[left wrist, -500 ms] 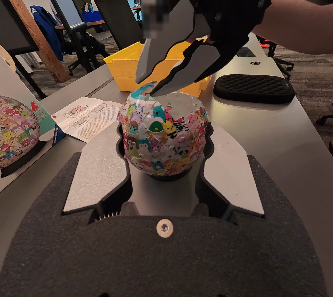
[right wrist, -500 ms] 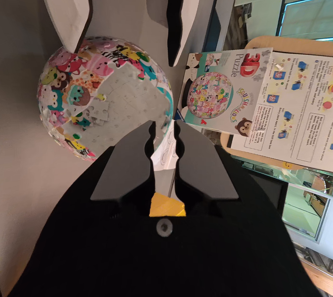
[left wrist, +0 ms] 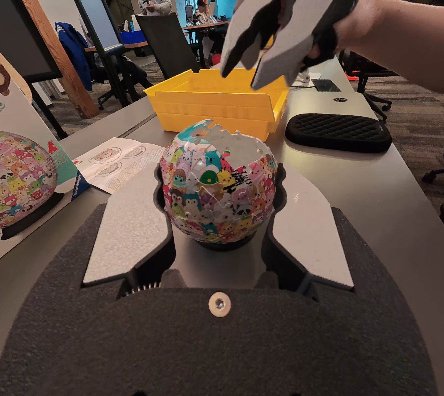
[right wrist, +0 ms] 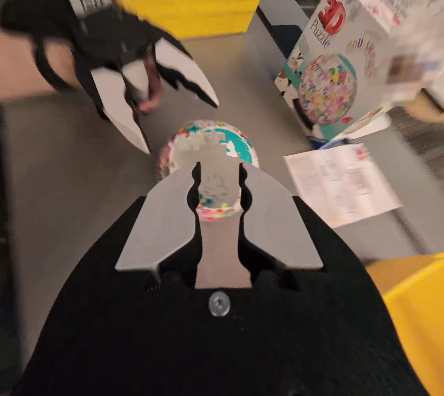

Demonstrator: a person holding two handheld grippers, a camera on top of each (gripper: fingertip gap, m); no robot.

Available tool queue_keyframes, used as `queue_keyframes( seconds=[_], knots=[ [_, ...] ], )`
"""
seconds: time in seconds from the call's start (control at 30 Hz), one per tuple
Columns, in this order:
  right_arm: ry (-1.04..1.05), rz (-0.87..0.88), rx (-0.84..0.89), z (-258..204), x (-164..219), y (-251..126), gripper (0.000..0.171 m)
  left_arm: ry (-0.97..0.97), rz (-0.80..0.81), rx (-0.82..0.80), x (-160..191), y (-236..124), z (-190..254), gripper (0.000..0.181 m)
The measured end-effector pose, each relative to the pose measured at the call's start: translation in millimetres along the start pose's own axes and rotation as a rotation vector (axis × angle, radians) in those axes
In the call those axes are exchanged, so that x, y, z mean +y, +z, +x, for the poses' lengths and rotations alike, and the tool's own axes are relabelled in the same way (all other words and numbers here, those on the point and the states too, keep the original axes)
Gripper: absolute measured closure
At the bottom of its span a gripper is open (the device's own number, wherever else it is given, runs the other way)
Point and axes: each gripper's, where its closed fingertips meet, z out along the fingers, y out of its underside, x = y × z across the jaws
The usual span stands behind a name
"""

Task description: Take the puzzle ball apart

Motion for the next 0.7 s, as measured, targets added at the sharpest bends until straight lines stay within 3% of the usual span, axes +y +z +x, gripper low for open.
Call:
queue_keyframes(
  seconds=[0.13, 0.3, 0.47, 0.7],
  knots=[
    [0.559, 0.184, -0.249, -2, -15, -15, 0.135, -0.011, 0.031, 0.003, -3, 1, 1, 0.089],
    [0.901, 0.210, -0.333, 8, -8, -17, 0.136, -0.039, 0.062, 0.000, -4, 3, 2, 0.084],
    [1.124, 0.205, -0.427, 6, -7, -8, 0.136, -0.037, 0.065, 0.001, 0, 6, 4, 0.080],
    [1.215, 0.098, -0.375, 9, 8, 15, 0.132, -0.045, 0.066, 0.001, 3, 9, 1, 0.080]
  ],
)
